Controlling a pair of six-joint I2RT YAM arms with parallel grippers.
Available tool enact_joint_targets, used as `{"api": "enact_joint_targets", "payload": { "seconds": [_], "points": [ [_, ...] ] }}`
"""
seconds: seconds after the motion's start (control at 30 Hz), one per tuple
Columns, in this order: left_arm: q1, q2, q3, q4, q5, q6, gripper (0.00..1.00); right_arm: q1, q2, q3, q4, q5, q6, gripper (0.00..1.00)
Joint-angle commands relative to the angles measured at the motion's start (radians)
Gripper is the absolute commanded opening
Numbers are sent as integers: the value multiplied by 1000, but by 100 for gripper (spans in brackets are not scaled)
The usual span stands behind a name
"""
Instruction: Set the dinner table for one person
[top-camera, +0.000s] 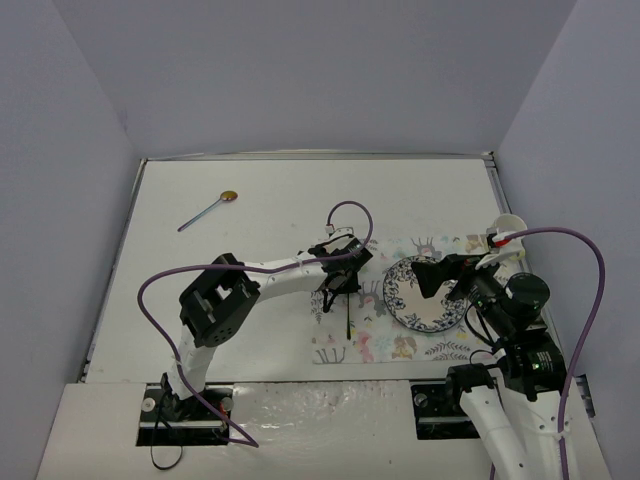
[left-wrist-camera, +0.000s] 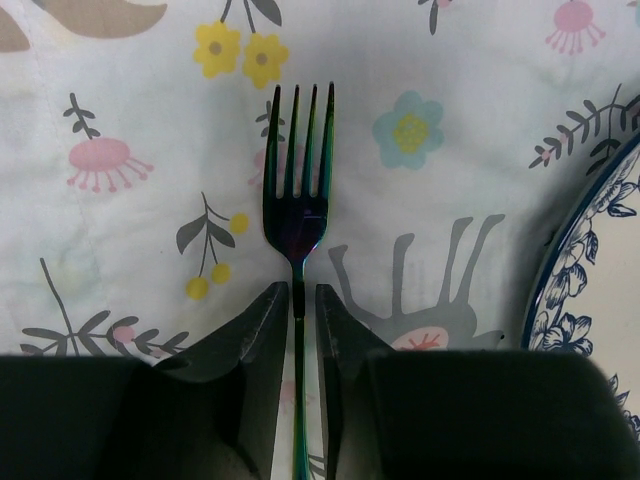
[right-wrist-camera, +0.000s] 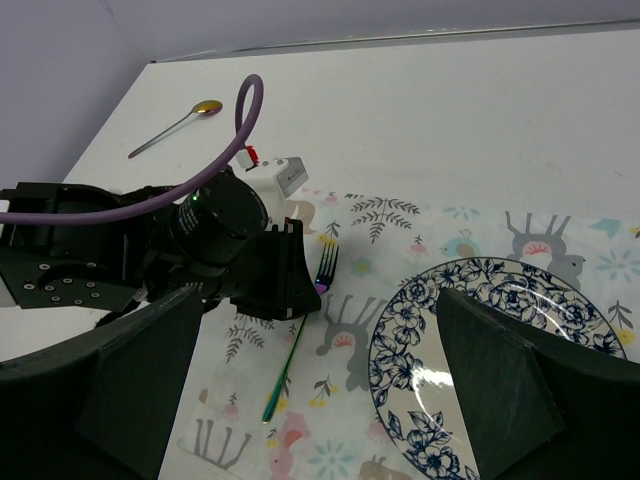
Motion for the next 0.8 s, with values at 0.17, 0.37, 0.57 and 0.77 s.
{"api": "enact_joint_targets", "payload": {
  "seconds": [0.17,0.37,0.57,0.77],
  "points": [
    [0,-39,-3,1,-24,-34,7,10,-9,-4,47,1,-1,100],
    [0,-49,-12,-11,-45,-57,4,10,-13,-6,47,1,0,100],
    [-1,-66,-27,-15,-61,-82,4,10,-14,-7,47,1,0,100],
    [-1,-70,-36,-16,-63,-90,3,10,-14,-8,47,-1,2,100]
  ]
}}
